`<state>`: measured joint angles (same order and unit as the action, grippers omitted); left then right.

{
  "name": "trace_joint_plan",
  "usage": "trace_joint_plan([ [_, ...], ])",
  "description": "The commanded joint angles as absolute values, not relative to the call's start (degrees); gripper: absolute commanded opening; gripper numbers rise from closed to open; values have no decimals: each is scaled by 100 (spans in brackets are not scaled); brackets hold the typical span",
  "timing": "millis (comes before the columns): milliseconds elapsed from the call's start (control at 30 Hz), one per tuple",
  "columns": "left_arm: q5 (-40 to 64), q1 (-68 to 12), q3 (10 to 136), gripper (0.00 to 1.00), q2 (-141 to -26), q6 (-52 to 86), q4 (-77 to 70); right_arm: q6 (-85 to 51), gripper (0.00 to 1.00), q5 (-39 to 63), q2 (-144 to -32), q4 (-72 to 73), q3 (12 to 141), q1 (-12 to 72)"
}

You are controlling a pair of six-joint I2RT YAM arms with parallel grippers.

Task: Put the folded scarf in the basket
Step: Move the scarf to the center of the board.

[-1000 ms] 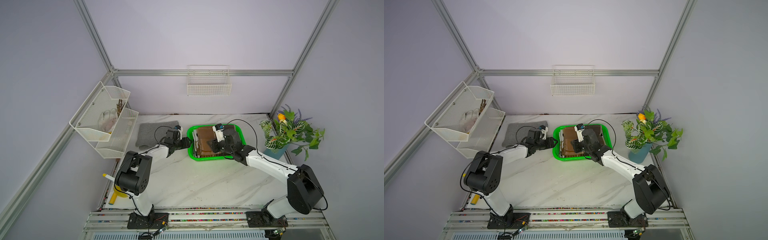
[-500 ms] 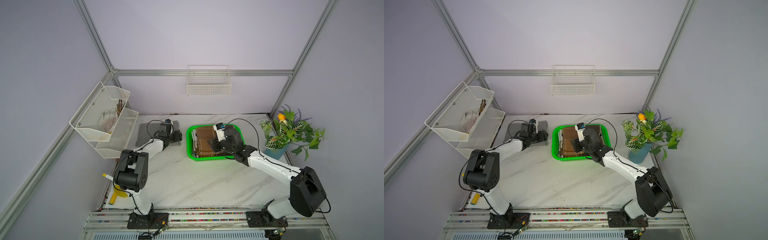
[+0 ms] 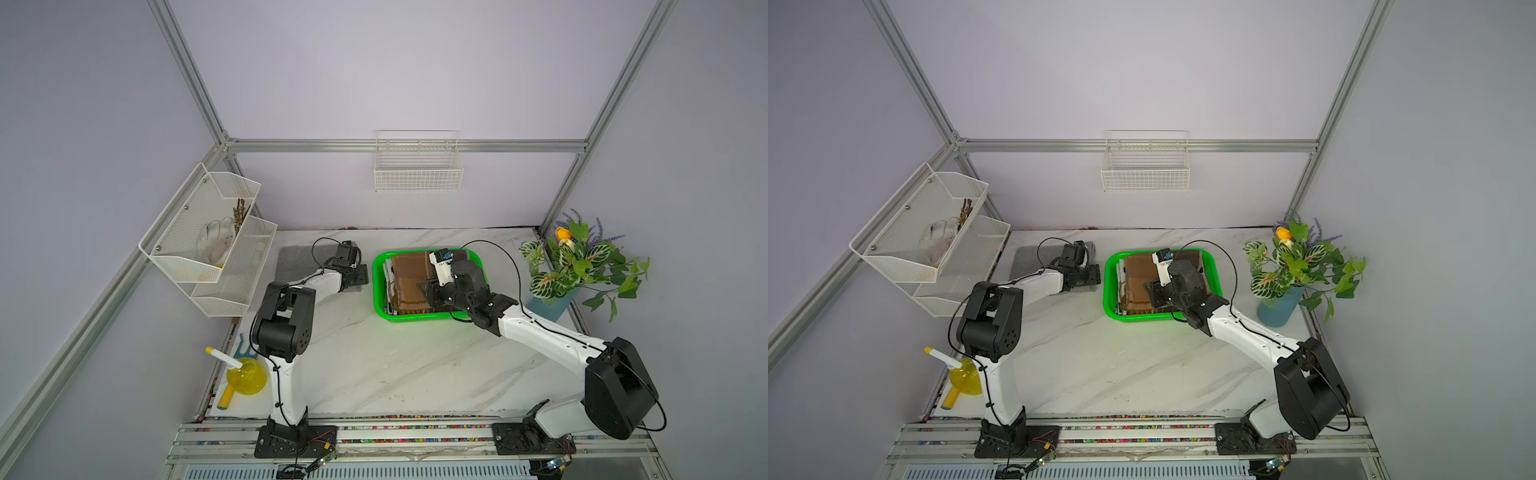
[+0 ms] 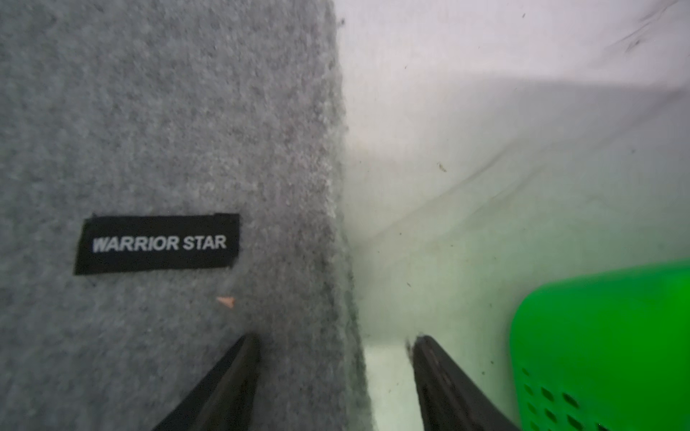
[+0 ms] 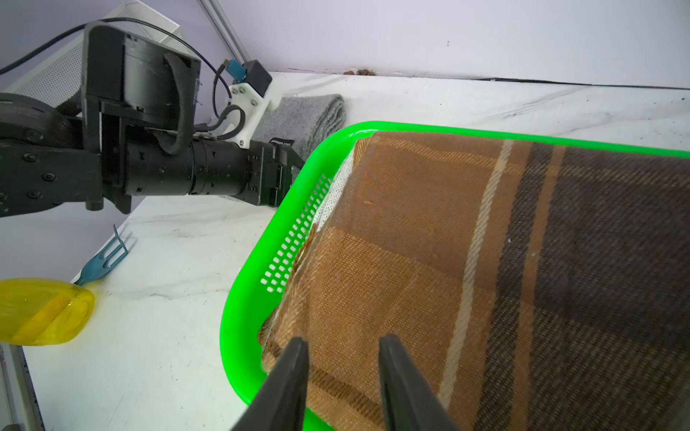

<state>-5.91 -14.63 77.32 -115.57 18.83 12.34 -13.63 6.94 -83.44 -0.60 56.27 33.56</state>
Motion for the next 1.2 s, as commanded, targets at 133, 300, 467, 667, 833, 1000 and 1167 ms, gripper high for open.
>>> trace_joint_plan([
  [133,-982,-1713,7527,57,-11898,1842,1703,-1358,37,736,-7951,130,5494,3384],
  [300,-1056,-1729,7280,26,-11833,1852,1701,-1429,36,939,-7851,203,5432,3393],
  [467,-873,-1728,6842,15,-11619,1873,1636,-1450,35,940,-7833,211,5397,3418],
  [667,-301,-1729,6137,1,-11252,1946,1216,-1476,35,949,-7774,235,5311,3504],
  [833,83,-1749,5679,0,-11029,2161,917,-1504,34,914,-7735,219,5210,3574],
  [1000,-27,-1784,4855,1,-10461,2448,727,-1585,34,975,-7743,202,5144,3697],
  [1167,360,-2003,4158,3,-10055,2771,300,-1836,34,1350,-7721,541,4830,3943],
])
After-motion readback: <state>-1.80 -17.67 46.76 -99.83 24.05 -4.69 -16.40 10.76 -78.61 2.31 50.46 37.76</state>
